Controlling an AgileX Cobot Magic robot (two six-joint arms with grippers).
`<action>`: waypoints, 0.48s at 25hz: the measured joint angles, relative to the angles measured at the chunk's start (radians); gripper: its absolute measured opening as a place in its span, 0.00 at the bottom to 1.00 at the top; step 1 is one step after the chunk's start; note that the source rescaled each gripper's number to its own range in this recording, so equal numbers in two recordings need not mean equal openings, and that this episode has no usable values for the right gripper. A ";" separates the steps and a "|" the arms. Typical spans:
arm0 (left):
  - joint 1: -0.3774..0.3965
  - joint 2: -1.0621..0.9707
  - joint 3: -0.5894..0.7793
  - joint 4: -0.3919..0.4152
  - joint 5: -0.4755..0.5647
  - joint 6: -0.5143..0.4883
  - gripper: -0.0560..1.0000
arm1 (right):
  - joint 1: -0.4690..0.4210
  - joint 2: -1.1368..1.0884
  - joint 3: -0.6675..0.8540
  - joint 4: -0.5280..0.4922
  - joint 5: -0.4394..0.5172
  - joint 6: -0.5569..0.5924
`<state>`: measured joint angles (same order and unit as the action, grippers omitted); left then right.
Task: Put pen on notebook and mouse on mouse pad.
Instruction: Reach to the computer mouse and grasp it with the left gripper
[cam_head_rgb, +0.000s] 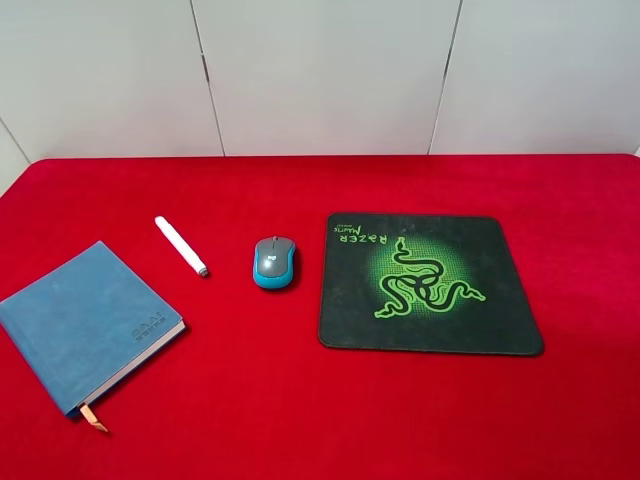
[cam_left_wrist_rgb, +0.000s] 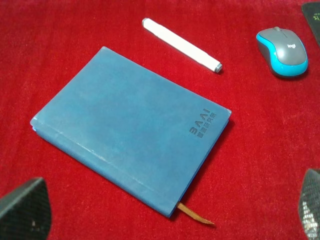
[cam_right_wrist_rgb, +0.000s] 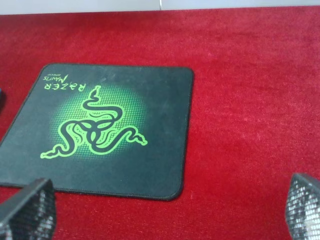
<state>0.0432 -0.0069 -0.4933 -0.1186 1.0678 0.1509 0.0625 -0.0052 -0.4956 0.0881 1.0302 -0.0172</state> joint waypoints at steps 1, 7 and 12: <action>0.000 0.000 0.000 0.000 0.000 0.000 1.00 | 0.000 0.000 0.000 0.000 0.000 0.000; 0.000 0.000 0.000 0.000 0.000 0.000 1.00 | 0.000 0.000 0.000 0.000 0.000 0.000; 0.000 0.000 0.000 0.000 0.000 0.000 1.00 | 0.000 0.000 0.000 0.000 0.000 0.000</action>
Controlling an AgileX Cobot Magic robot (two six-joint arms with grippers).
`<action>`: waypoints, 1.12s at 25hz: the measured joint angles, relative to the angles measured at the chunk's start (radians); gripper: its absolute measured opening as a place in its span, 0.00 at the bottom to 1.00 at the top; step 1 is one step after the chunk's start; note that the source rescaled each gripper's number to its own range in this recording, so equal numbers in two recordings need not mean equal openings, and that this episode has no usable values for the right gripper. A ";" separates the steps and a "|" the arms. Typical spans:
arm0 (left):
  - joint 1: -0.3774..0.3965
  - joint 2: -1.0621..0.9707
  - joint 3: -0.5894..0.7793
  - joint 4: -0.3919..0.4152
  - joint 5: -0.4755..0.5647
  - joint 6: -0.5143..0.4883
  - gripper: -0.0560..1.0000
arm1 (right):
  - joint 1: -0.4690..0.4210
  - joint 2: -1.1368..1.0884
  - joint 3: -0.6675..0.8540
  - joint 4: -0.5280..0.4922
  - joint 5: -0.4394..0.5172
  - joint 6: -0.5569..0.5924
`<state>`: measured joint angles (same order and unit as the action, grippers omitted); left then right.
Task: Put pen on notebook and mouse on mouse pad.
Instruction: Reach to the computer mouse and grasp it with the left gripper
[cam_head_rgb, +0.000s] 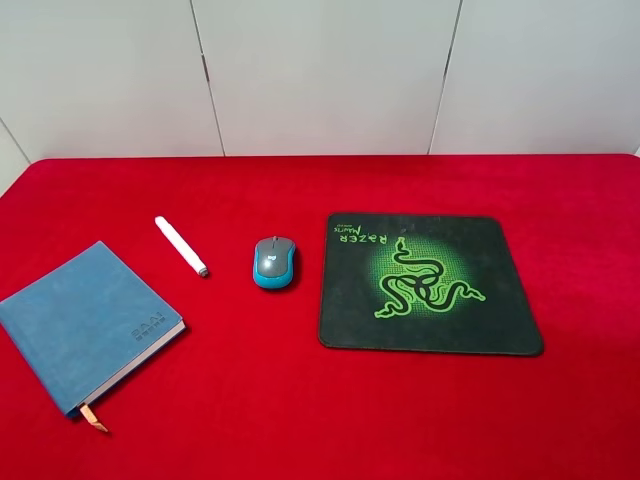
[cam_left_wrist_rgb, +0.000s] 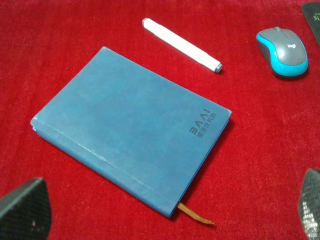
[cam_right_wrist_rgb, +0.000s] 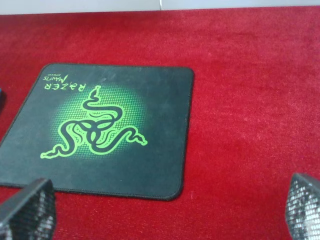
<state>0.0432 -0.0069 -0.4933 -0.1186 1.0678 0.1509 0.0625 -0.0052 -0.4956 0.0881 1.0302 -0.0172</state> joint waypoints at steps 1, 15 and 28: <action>0.000 0.000 0.000 0.000 0.000 0.000 1.00 | 0.000 0.000 0.000 0.000 0.000 0.000; 0.000 0.000 0.000 0.000 0.000 0.000 1.00 | 0.000 0.000 0.000 0.000 0.000 0.000; 0.000 0.328 -0.252 -0.005 0.030 -0.005 1.00 | 0.000 0.000 0.000 0.000 0.000 0.000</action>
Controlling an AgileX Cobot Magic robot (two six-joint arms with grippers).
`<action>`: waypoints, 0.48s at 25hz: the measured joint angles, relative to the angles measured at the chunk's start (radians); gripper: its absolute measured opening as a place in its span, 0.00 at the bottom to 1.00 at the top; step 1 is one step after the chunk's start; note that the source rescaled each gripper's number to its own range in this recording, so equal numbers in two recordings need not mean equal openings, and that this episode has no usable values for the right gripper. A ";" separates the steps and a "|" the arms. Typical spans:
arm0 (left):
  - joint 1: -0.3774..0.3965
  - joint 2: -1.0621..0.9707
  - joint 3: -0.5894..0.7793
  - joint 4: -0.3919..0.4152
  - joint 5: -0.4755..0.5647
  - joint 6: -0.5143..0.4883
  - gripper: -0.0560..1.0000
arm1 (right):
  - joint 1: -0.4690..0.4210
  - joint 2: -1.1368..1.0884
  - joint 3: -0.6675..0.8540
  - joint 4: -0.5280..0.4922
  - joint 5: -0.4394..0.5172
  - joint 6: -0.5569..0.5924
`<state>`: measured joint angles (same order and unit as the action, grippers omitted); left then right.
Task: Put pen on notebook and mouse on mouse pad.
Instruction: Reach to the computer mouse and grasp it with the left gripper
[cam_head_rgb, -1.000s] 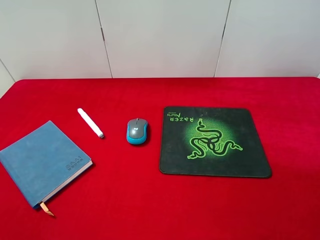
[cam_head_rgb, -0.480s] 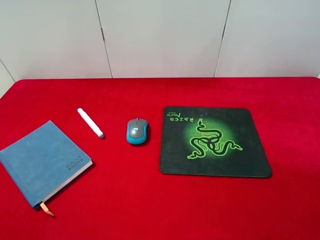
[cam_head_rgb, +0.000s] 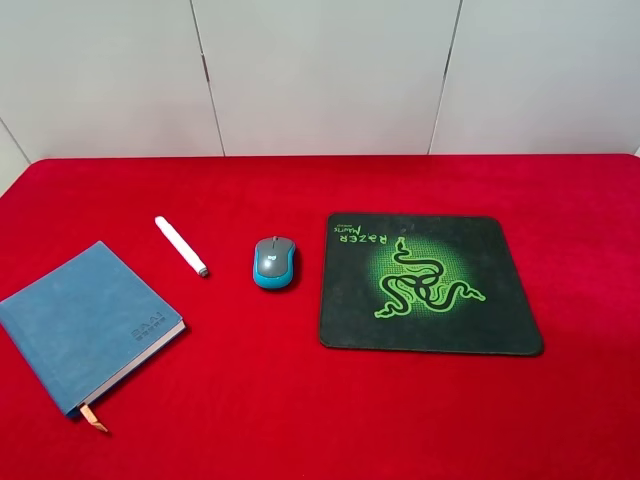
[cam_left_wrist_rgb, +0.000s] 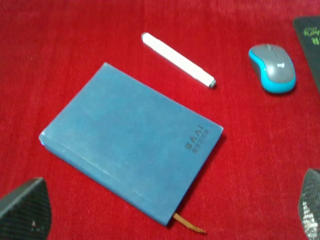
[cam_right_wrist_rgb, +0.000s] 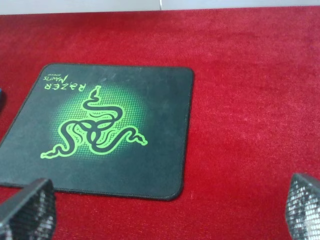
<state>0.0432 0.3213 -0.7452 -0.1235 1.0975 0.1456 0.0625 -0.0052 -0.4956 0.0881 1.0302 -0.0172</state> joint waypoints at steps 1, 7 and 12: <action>0.000 0.055 -0.024 0.000 0.000 0.000 1.00 | 0.000 0.000 0.000 0.000 0.000 0.000; -0.001 0.383 -0.162 -0.014 -0.001 -0.007 1.00 | 0.000 0.000 0.000 0.000 0.000 0.000; -0.091 0.629 -0.273 0.004 -0.020 -0.057 1.00 | 0.000 0.000 0.000 0.000 0.000 0.000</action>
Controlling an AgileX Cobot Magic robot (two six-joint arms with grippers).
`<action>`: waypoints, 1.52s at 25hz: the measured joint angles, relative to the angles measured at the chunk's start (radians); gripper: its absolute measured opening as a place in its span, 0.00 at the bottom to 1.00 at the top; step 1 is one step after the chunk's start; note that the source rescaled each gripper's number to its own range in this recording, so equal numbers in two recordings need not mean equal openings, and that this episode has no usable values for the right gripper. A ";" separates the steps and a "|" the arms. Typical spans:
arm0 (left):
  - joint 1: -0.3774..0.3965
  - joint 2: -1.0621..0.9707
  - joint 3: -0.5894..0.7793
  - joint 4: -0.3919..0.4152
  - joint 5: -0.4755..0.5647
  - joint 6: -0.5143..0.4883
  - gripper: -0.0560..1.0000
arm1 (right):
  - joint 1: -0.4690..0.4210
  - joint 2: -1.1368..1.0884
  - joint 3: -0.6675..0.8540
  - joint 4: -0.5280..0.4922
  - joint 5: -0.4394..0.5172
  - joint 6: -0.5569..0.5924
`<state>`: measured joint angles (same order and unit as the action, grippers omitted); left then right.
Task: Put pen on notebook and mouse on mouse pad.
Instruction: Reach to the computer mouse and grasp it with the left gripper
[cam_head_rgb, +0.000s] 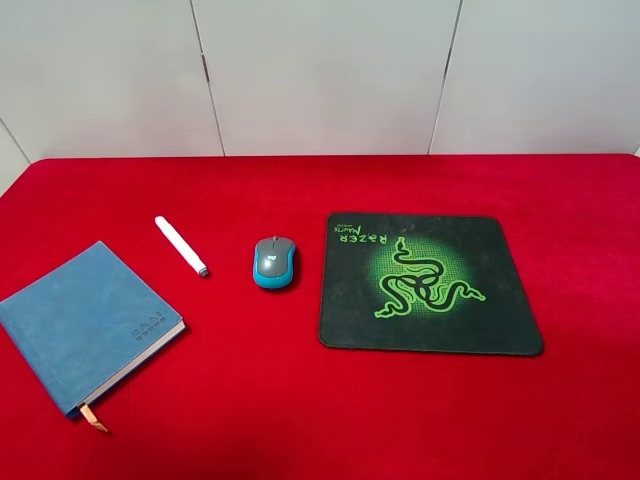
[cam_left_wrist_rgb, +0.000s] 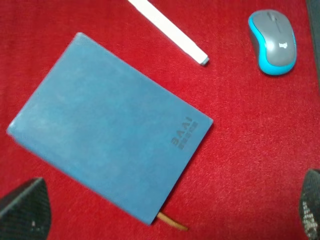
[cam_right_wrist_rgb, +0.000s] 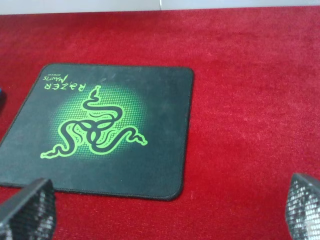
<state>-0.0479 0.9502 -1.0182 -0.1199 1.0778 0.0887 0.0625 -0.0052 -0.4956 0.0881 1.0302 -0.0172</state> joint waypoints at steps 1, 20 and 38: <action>-0.028 0.056 -0.020 0.013 -0.007 -0.014 1.00 | 0.000 0.000 0.000 0.000 0.000 0.000; -0.466 0.898 -0.307 0.055 -0.231 -0.321 1.00 | 0.000 0.000 0.000 0.000 0.000 0.000; -0.514 1.166 -0.358 0.054 -0.432 -0.413 1.00 | 0.000 0.000 0.000 0.000 0.000 0.000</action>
<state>-0.5623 2.1159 -1.3762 -0.0659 0.6453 -0.3247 0.0625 -0.0052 -0.4956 0.0881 1.0302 -0.0172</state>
